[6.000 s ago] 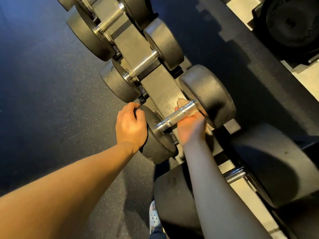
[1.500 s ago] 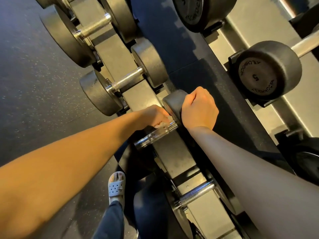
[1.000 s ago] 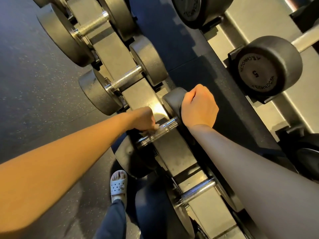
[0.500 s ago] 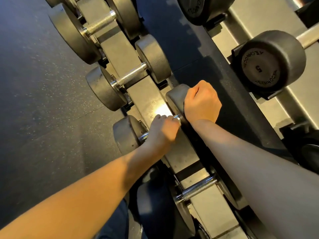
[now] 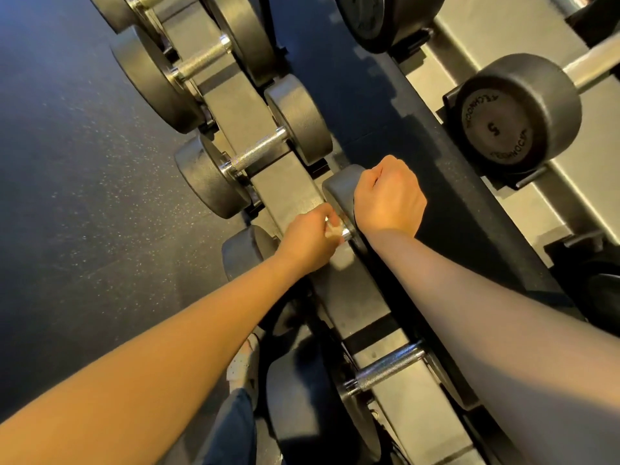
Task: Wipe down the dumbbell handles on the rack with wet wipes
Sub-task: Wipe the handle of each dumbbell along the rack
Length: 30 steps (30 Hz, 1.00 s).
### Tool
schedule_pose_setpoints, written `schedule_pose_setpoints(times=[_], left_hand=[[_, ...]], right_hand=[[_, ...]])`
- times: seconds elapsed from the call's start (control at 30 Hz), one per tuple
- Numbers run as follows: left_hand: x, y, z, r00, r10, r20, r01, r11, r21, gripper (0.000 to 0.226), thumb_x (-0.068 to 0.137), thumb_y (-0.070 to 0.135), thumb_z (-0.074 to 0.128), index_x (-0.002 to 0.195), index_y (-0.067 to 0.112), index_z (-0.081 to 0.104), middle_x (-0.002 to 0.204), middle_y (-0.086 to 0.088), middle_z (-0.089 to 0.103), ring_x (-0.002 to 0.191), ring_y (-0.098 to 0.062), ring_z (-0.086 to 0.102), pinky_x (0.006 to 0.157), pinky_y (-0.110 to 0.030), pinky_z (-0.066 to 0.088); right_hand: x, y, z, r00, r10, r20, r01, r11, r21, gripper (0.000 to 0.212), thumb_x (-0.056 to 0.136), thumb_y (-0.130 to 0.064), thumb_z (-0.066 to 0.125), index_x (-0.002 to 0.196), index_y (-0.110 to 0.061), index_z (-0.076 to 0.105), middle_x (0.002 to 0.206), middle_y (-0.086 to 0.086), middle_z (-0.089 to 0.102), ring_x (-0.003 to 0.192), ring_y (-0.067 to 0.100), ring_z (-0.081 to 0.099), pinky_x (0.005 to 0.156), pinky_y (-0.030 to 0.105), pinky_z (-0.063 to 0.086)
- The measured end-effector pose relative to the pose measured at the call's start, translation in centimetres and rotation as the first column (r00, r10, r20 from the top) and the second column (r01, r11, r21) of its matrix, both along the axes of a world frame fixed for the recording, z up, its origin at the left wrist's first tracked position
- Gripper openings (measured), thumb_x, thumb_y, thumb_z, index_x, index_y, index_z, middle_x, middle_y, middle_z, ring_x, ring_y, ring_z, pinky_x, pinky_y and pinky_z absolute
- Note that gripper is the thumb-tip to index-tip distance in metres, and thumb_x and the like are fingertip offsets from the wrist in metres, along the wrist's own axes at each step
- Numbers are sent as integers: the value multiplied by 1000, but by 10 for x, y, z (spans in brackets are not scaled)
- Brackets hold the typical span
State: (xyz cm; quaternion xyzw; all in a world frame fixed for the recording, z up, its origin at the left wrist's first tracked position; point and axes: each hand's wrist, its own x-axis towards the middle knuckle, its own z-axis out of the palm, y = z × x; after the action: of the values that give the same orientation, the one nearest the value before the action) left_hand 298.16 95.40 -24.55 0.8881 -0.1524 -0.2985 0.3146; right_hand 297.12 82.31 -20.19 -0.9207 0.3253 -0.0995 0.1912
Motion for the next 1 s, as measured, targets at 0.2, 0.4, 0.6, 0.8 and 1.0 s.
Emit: schedule_pose_setpoints(times=[0.2,0.4,0.6,0.8,1.0], left_hand=[[2,7,-11,991,-89,97,80,993,92,16,92,27,69,86,18,57,82,-3,64,79,-26,61,64,-37,45],[32,15,-8,946,101,-307,-86,994,62,26,93,30,75,80,11,66,74,-4,66,72,-17,62,66,-30,51],[25,-15,-14,832,278,-480,-329,944,-24,33,99,-7,43,91,11,70,74,-6,59,59,-11,49,45,-16,40],[32,10,-17,948,9,-319,51,983,179,27,93,0,51,99,4,77,98,-10,74,88,-25,68,76,-31,54],[23,28,0,978,-196,65,154,902,403,14,91,19,68,102,12,74,98,-10,73,86,-27,66,75,-35,55]], right_hand=[[0,1,1,1000,0,-6,0,1000,4,21,102,-25,46,91,-15,60,81,2,58,73,16,60,64,38,58],[1,0,0,1000,-3,-12,3,1000,26,19,101,-25,47,94,-15,61,83,1,59,75,15,61,66,39,59],[0,-1,-2,1000,15,-10,-15,1000,20,21,101,-27,46,98,-13,62,87,3,61,77,17,61,66,35,57],[0,-1,-1,1000,20,-6,-20,999,32,21,99,-26,45,93,-13,60,84,3,58,76,19,59,65,41,56],[0,0,-2,1000,25,11,-25,999,35,21,98,-26,42,87,-16,58,78,1,56,69,17,56,61,41,55]])
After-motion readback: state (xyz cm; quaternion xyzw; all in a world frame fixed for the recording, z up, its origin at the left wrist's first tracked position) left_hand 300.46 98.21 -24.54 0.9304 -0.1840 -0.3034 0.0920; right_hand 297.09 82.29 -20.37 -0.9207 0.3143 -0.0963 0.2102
